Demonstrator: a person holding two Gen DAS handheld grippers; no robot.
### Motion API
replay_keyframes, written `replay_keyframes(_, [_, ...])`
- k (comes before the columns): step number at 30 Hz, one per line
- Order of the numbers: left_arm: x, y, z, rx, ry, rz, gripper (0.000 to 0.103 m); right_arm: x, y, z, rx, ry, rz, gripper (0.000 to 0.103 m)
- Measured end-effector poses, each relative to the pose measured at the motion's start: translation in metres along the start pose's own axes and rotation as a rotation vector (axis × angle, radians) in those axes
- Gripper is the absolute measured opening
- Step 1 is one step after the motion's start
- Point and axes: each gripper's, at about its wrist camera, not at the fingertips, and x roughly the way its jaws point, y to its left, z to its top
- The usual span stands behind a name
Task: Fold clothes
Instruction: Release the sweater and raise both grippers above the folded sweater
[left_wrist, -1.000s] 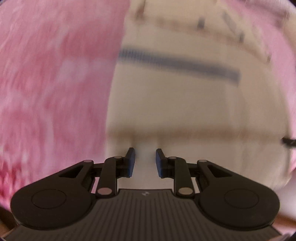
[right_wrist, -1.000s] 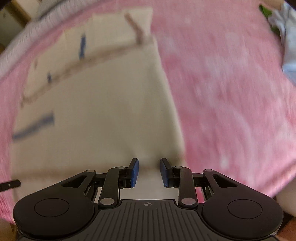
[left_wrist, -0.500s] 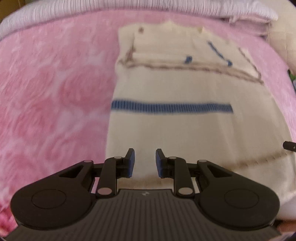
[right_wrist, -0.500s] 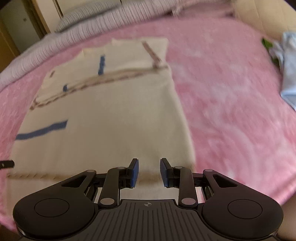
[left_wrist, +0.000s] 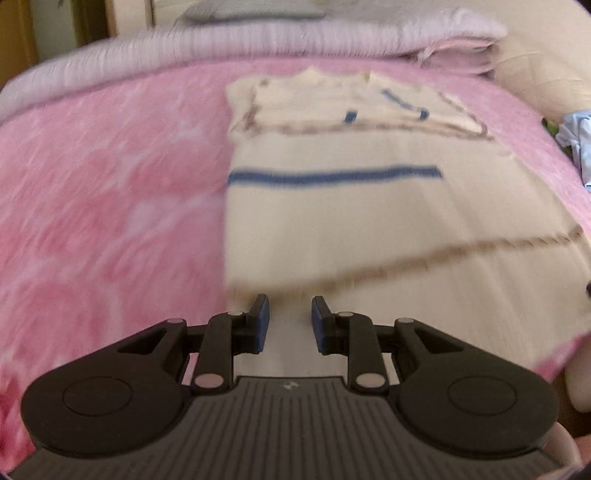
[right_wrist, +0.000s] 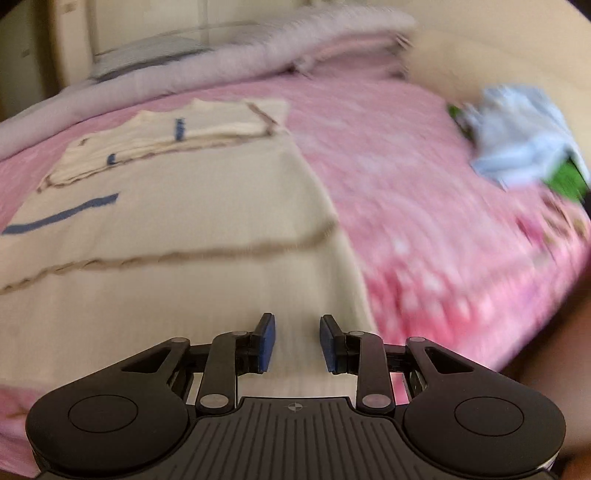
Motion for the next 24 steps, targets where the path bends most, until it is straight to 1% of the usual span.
replay_keyframes(1, [-0.01, 0.0, -0.002, -0.003, -0.005, 0.003, 0.022, -0.012, 0.002, -0.002, 0.033, 0.017, 0.004, 0.03])
replay_keyframes(2, [-0.02, 0.0, -0.005, -0.006, -0.01, 0.006, 0.022, -0.026, 0.004, -0.003, 0.065, 0.005, 0.03, 0.03])
replay_keyframes(5, [-0.049, 0.001, -0.012, -0.016, -0.026, 0.015, 0.03, -0.063, 0.012, 0.001, 0.101, -0.043, 0.075, 0.03])
replay_keyframes(8, [-0.078, 0.001, -0.02, -0.025, -0.042, 0.024, 0.03, -0.091, 0.024, 0.003, 0.062, -0.061, 0.083, 0.03])
replay_keyframes(11, [-0.096, -0.003, -0.027, -0.02, -0.05, 0.038, 0.031, -0.118, 0.034, -0.001, 0.017, -0.088, 0.092, 0.03])
replay_keyframes(14, [-0.113, -0.008, -0.034, -0.015, -0.057, 0.052, 0.031, -0.135, 0.043, -0.009, -0.002, -0.104, 0.116, 0.03])
replay_keyframes(17, [-0.131, -0.013, -0.041, -0.01, -0.065, 0.066, 0.031, -0.144, 0.042, -0.017, -0.012, -0.113, 0.148, 0.03])
replay_keyframes(20, [-0.148, -0.018, -0.048, -0.004, -0.073, 0.08, 0.031, -0.153, 0.037, -0.022, -0.009, -0.127, 0.154, 0.03])
replay_keyframes(24, [-0.157, -0.03, -0.052, 0.017, -0.083, 0.08, 0.032, -0.164, 0.029, -0.025, -0.004, -0.144, 0.157, 0.03])
